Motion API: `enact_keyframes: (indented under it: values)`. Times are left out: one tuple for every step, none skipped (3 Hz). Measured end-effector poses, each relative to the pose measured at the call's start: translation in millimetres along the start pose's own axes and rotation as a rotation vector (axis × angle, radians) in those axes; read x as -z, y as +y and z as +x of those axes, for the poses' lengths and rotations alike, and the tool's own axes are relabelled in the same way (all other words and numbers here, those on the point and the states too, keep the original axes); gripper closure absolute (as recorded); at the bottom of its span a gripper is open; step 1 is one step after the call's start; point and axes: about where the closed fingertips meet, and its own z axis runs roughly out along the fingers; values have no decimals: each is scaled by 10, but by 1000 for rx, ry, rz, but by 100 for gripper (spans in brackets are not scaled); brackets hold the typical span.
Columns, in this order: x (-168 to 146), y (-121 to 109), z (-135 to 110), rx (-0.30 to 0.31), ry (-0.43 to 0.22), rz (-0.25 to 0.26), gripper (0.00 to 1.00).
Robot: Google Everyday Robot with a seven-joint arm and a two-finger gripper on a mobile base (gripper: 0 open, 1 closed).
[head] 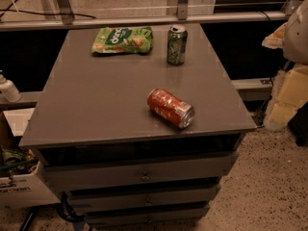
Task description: Pick coke can
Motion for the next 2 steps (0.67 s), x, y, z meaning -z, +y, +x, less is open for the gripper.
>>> enact_keyframes:
  values:
    - [0,0,0,0,0,0,0]
    - [-57,30,-87,79,-31,-31,0]
